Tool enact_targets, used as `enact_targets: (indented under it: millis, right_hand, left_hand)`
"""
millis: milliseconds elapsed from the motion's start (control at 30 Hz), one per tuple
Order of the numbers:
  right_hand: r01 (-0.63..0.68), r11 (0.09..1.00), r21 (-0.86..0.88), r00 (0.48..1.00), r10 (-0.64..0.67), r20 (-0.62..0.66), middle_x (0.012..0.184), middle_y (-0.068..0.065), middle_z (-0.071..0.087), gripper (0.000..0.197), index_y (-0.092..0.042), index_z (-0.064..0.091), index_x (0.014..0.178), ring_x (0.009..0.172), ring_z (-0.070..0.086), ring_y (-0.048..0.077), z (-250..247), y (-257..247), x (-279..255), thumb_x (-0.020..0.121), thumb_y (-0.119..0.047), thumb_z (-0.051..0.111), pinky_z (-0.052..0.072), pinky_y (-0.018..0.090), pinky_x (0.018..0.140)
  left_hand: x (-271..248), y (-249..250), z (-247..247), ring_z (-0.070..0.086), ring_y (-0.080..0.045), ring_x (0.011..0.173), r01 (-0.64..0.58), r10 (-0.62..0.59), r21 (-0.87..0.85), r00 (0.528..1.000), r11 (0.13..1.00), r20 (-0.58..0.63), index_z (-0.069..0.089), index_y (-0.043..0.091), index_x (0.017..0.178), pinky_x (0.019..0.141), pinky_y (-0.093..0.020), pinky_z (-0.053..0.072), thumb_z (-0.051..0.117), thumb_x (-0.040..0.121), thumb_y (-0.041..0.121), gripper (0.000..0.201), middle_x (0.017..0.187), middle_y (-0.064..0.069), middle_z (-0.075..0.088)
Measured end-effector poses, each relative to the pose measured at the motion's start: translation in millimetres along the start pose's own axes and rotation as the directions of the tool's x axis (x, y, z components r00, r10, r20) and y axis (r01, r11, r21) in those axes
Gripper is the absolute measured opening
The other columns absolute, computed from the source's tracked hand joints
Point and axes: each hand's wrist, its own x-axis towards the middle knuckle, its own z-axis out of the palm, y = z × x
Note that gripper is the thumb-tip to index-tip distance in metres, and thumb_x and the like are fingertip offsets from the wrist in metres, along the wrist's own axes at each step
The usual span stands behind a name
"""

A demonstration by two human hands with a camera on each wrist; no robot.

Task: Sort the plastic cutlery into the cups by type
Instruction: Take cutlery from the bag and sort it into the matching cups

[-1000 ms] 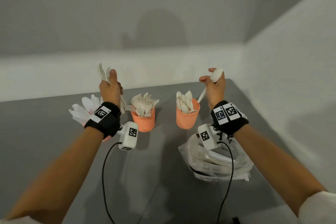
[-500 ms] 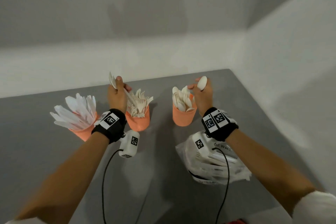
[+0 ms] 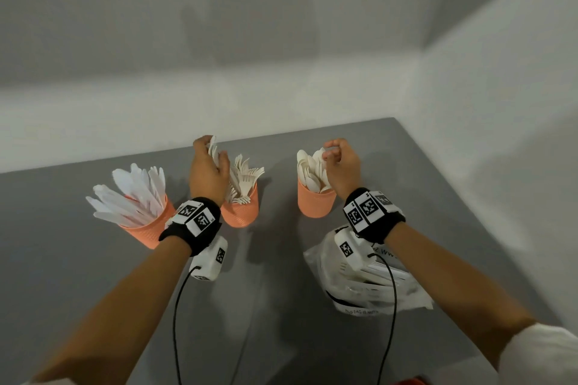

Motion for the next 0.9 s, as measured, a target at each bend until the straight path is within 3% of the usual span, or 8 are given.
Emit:
enact_targets:
  millis: [100, 200, 333, 467, 533, 633, 767, 900]
  right_hand:
    - [0.035, 0.996, -0.077, 0.999, -0.035, 0.013, 0.099, 0.014, 0.065, 0.023, -0.002, 0.061, 0.099, 0.091, 0.059, 0.022, 2.0, 3.7, 0.5, 0.088, 0.002, 0.041, 0.041, 0.022, 0.078]
    - [0.112, 0.979, -0.171, 0.994, -0.11, 0.024, 0.107, 0.013, 0.063, 0.023, -0.003, 0.062, 0.101, 0.098, 0.058, 0.023, 0.4, 2.7, -3.6, 0.092, -0.004, 0.042, 0.033, 0.015, 0.076]
    - [0.262, 0.922, -0.285, 0.965, -0.248, 0.084, 0.106, 0.015, 0.063, 0.037, -0.001, 0.064, 0.102, 0.1, 0.057, 0.028, 1.2, 3.7, -9.0, 0.092, -0.021, 0.035, 0.037, 0.026, 0.086]
    - [0.371, 0.794, -0.483, 0.929, -0.312, 0.2, 0.122, 0.019, 0.057, 0.067, -0.003, 0.061, 0.116, 0.12, 0.048, 0.034, 7.3, 12.1, -7.3, 0.084, -0.04, 0.015, 0.031, 0.042, 0.101]
    - [0.367, 0.728, -0.58, 0.929, -0.259, 0.263, 0.14, 0.018, 0.043, 0.071, -0.009, 0.052, 0.129, 0.135, 0.033, 0.032, 7.8, 12.3, -5.3, 0.085, -0.045, 0.009, 0.021, 0.044, 0.11]
    - [0.36, 0.666, -0.653, 0.927, -0.175, 0.332, 0.154, 0.014, 0.025, 0.061, -0.016, 0.036, 0.142, 0.144, 0.015, 0.027, 9.8, 12.1, -2.2, 0.093, -0.045, 0.014, 0.005, 0.044, 0.116]
    - [0.368, 0.586, -0.722, 0.916, -0.094, 0.39, 0.156, 0.013, 0.018, 0.053, -0.014, 0.03, 0.145, 0.144, 0.016, 0.027, 13.0, 9.4, 0.9, 0.1, -0.042, 0.025, 0.003, 0.045, 0.116]
    - [0.369, 0.568, -0.736, 0.91, -0.057, 0.412, 0.157, 0.012, 0.015, 0.057, -0.013, 0.027, 0.145, 0.144, 0.017, 0.028, 9.6, 8.2, 0.5, 0.099, -0.045, 0.025, 0.008, 0.048, 0.116]
  left_hand:
    - [0.2, 0.6, -5.2, 0.06, -0.038, 0.08, -0.125, 0.117, 0.139, 0.991, 0.982, 0.063, 0.029, 0.013, 0.139, 0.069, -0.041, 0.049, 0.05, 0.09, 0.009, 0.054, 0.096, -0.02, 0.061]
    - [1.1, 6.5, -10.9, 0.061, -0.041, 0.089, -0.259, 0.223, 0.279, 0.962, 0.924, 0.155, 0.022, 0.018, 0.145, 0.069, -0.049, 0.053, 0.05, 0.091, 0.007, 0.062, 0.121, -0.02, 0.051]
    - [6.3, 8.1, -12.1, 0.057, -0.042, 0.068, -0.366, 0.287, 0.407, 0.927, 0.837, 0.242, 0.032, 0.015, 0.143, 0.056, -0.045, 0.048, 0.045, 0.094, 0.006, 0.052, 0.121, -0.022, 0.047]
    - [8.7, -0.6, -11.7, 0.06, -0.044, 0.083, -0.411, 0.321, 0.401, 0.907, 0.819, 0.273, 0.046, 0.0, 0.131, 0.067, -0.048, 0.051, 0.03, 0.094, 0.016, 0.043, 0.115, -0.024, 0.055]
    - [7.8, -2.1, -11.9, 0.058, -0.042, 0.103, -0.403, 0.301, 0.422, 0.909, 0.812, 0.288, 0.043, -0.002, 0.133, 0.084, -0.049, 0.049, 0.022, 0.093, 0.034, 0.058, 0.123, -0.025, 0.055]
    - [3.4, -1.2, -12.4, 0.028, -0.032, 0.139, -0.358, 0.158, 0.487, 0.901, 0.797, 0.404, 0.025, 0.004, 0.144, 0.114, -0.046, 0.023, 0.009, 0.084, 0.06, 0.084, 0.149, -0.018, 0.031]
    - [-10.4, -6.5, -9.4, 0.006, -0.024, 0.146, -0.316, -0.05, 0.563, 0.84, 0.763, 0.54, 0.015, 0.005, 0.147, 0.118, -0.047, 0.005, 0.01, 0.084, 0.066, 0.088, 0.157, -0.012, 0.01]
    - [-20.4, -2.5, -2.7, -0.001, -0.025, 0.146, -0.301, -0.059, 0.559, 0.843, 0.773, 0.535, 0.005, 0.001, 0.147, 0.118, -0.045, 0.005, 0.027, 0.091, 0.059, 0.083, 0.158, -0.011, -0.005]
